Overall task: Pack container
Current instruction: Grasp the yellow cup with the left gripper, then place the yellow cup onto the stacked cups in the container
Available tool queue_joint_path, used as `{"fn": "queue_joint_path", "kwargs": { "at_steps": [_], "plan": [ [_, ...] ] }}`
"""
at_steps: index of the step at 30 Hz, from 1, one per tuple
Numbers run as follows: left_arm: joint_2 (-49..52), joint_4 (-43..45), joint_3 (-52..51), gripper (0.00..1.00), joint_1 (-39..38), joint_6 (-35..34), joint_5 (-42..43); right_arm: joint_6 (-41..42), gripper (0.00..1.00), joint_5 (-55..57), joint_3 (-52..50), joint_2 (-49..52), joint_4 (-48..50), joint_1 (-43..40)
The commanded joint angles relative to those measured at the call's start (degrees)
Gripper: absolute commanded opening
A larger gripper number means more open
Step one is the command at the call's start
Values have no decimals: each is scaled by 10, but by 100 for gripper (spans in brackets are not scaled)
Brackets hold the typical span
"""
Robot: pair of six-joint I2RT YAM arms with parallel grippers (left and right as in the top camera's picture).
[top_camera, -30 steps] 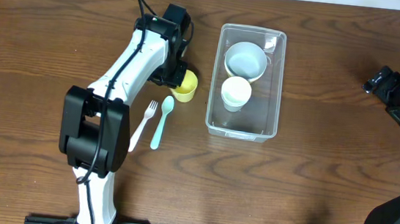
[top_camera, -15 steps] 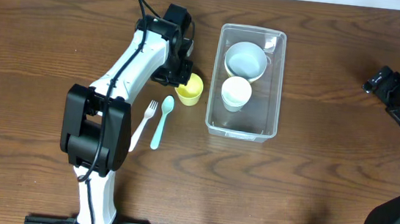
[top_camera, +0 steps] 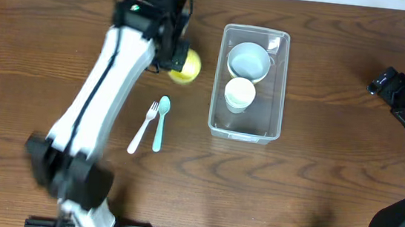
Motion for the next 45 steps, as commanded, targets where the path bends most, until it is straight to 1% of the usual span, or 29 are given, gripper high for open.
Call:
{"fn": "queue_joint_path", "kwargs": {
  "at_steps": [1, 4, 7, 10, 19, 24, 25, 26, 27, 28, 29, 34, 36, 38, 43, 45],
  "plan": [
    [-67, 3, 17, 6, -57, 15, 1, 0, 99, 3, -1, 3, 0, -4],
    [-73, 19, 17, 6, -106, 15, 0, 0, 99, 3, -1, 3, 0, -4],
    [-47, 45, 15, 6, -147, 15, 0, 0, 99, 3, -1, 3, 0, -4],
    [-8, 63, 15, 6, -168, 15, -2, 0, 99, 3, -1, 3, 0, -4],
    [117, 87, 15, 6, -173, 17, -7, -1, 99, 4, -1, 3, 0, -4],
    [147, 84, 15, 7, -174, 17, -7, -1, 99, 3, -1, 3, 0, -4],
    [146, 84, 16, 13, -173, 17, -7, 0, 99, 3, -1, 3, 0, -4],
    [140, 83, 18, 25, -173, 17, -12, 0, 99, 4, -1, 3, 0, -4],
    [132, 80, 21, 41, -173, 17, -21, 0, 99, 3, -1, 3, 0, -4],
    [122, 75, 26, 54, -173, 17, -33, 0, 99, 3, -1, 3, 0, -4],
    [110, 66, 33, 62, -173, 17, -40, 0, 99, 4, -1, 3, 0, -4],
    [23, 28, 59, 69, -160, 16, -69, 0, 99, 4, -1, 3, 0, -4],
    [-16, -5, 59, 70, -142, 16, -89, 0, 99, 4, -1, 3, 0, -4],
    [-41, -44, 59, 70, -119, 16, -92, 0, 99, 4, -1, 3, 0, -4],
    [-54, -158, 43, 70, -40, -4, -92, 0, 99, 3, -1, 3, 0, -4],
    [-54, -165, 3, 70, -7, -20, -89, 0, 99, 3, -1, 3, 0, -4]
  ]
}}
